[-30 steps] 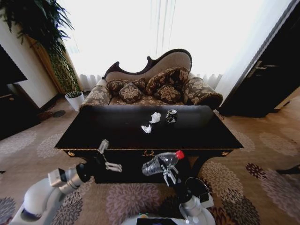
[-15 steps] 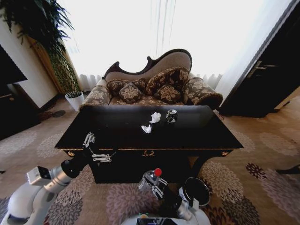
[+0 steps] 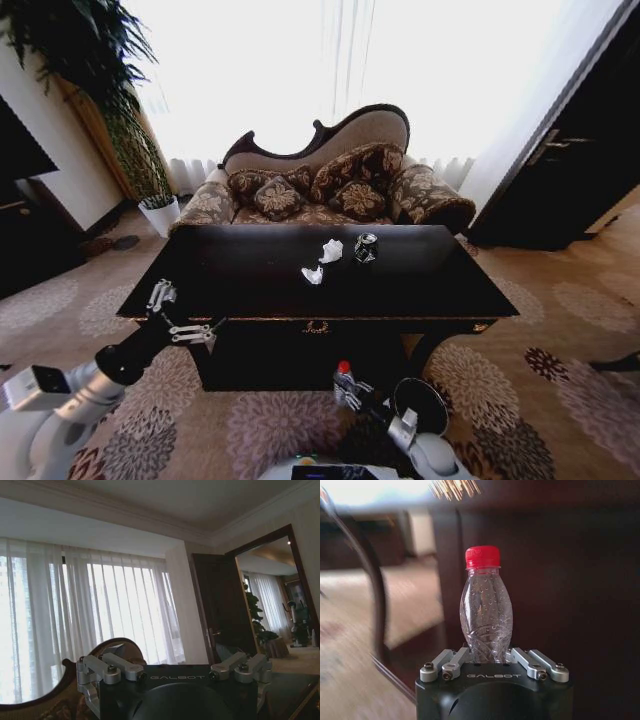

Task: Move to the front of the table and place the trash on the table into the trash bin.

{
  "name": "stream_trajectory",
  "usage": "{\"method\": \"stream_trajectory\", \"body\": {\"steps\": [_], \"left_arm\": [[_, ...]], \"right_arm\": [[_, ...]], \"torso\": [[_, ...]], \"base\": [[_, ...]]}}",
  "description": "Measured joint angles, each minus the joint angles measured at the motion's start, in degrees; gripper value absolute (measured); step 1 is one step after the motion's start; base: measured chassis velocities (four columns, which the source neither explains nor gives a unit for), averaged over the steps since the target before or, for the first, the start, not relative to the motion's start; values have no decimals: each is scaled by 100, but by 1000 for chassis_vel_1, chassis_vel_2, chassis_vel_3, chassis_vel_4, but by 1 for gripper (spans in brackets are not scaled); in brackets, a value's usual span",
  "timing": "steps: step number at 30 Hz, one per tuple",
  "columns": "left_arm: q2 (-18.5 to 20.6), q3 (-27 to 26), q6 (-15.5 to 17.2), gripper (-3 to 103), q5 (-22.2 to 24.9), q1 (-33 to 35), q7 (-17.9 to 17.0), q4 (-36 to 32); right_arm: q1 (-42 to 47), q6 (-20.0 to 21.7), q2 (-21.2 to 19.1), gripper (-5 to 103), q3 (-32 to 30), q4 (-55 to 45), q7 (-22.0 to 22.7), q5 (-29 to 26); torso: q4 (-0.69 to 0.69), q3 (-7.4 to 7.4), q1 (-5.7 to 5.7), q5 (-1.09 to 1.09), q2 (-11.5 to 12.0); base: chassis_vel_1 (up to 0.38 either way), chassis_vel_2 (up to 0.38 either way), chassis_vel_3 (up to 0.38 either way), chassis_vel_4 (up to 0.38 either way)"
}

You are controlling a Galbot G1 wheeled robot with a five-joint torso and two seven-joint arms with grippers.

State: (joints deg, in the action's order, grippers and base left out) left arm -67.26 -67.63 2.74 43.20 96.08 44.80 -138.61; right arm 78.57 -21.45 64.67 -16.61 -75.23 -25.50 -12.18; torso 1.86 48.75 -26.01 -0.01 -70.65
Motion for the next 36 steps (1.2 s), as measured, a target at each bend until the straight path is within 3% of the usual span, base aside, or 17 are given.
{"method": "stream_trajectory", "body": {"steps": [2,8,20,24,36], "left_arm": [[-49,-163,1,100,89,60,-9,-70],[-118,-498,13,100,276,195,-50,-188],[-177,-602,21,100,296,282,-58,-247],[-218,-586,28,100,276,282,-60,-245],[-240,-456,29,100,200,204,-55,-217]], "right_arm": [[-211,146,-33,22,86,324,392,161],[-690,612,6,22,249,1024,961,44],[-1222,996,-47,22,129,1724,1677,410],[-1316,1354,-122,22,4,1918,2214,536],[-1226,1752,-101,22,-355,2298,2411,557]], "torso": [[0,0,0,0,0],[0,0,0,1,0],[0,0,0,0,0],[0,0,0,0,0],[1,0,0,0,0]], "base": [[0,0,0,0],[0,0,0,0],[0,0,0,0],[0,0,0,0],[0,0,0,0]]}}
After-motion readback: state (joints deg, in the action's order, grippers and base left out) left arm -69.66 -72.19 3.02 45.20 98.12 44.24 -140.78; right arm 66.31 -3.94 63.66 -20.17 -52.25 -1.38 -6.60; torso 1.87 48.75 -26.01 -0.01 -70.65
